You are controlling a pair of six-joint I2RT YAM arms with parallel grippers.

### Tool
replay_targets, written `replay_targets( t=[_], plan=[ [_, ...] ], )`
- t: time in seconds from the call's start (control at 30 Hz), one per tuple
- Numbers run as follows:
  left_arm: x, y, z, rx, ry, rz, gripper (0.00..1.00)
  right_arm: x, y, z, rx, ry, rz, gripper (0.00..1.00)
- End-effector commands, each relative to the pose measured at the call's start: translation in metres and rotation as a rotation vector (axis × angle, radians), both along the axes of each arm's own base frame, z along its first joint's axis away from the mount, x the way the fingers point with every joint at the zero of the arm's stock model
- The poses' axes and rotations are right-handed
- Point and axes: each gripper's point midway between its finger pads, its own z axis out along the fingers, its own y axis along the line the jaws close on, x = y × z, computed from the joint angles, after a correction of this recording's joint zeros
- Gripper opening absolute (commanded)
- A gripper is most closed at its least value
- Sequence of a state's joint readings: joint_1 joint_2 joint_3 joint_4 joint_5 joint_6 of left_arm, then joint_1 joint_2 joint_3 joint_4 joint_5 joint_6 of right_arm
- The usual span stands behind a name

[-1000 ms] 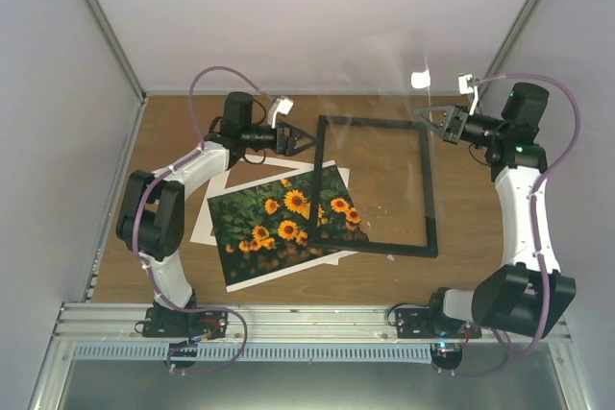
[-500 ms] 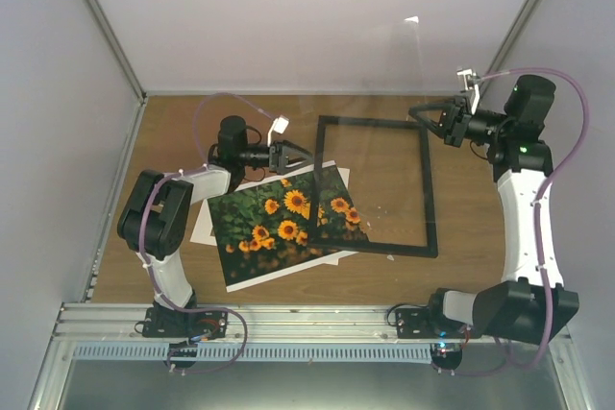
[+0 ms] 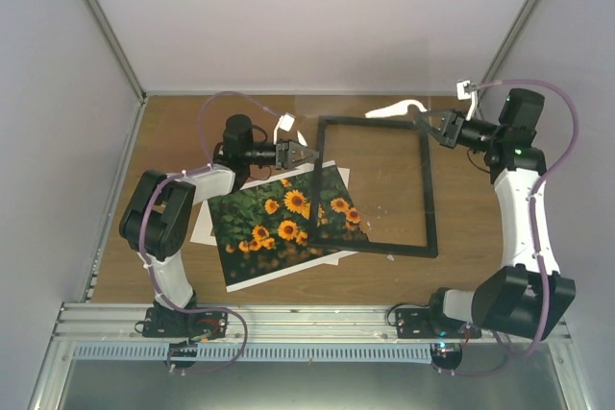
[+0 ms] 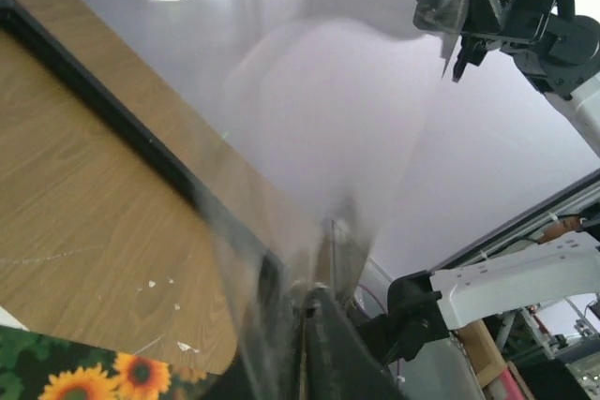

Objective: Put the photo into the frame
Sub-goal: Place the photo frame item in the photo frame.

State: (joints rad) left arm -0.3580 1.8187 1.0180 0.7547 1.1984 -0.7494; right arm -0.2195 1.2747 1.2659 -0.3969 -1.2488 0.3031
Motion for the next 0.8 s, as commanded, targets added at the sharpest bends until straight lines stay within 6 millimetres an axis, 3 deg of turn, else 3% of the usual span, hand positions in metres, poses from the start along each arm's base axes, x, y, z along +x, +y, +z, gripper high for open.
replay_targets(
  t=[0.0, 0.07, 0.2, 0.43, 0.57, 0.67, 0.77],
  plan=[
    [0.004, -0.019, 0.004, 0.05, 0.001, 0.026, 0.02, 0.025, -0.017, -0.048, -0.037, 0.139, -0.143, 0.01],
    [0.008, -0.025, -0.004, 0.072, 0.032, 0.048, 0.0, 0.032, -0.026, -0.069, -0.062, 0.189, -0.213, 0.02],
    [0.021, -0.037, -0.033, 0.151, 0.131, 0.084, 0.0, 0.039, -0.045, -0.117, -0.161, 0.29, -0.308, 0.16],
    [0.043, -0.053, -0.078, 0.245, 0.239, 0.113, 0.0, 0.043, -0.056, -0.187, -0.21, 0.414, -0.292, 0.12],
    [0.053, -0.06, -0.087, 0.255, 0.258, 0.099, 0.0, 0.054, -0.064, -0.204, -0.231, 0.442, -0.282, 0.15],
    [0.057, -0.054, -0.089, 0.243, 0.281, 0.091, 0.0, 0.059, -0.074, -0.214, -0.233, 0.473, -0.282, 0.21],
    [0.057, -0.053, -0.092, 0.228, 0.294, 0.089, 0.0, 0.059, -0.079, -0.223, -0.197, 0.505, -0.268, 0.19]
  ],
)
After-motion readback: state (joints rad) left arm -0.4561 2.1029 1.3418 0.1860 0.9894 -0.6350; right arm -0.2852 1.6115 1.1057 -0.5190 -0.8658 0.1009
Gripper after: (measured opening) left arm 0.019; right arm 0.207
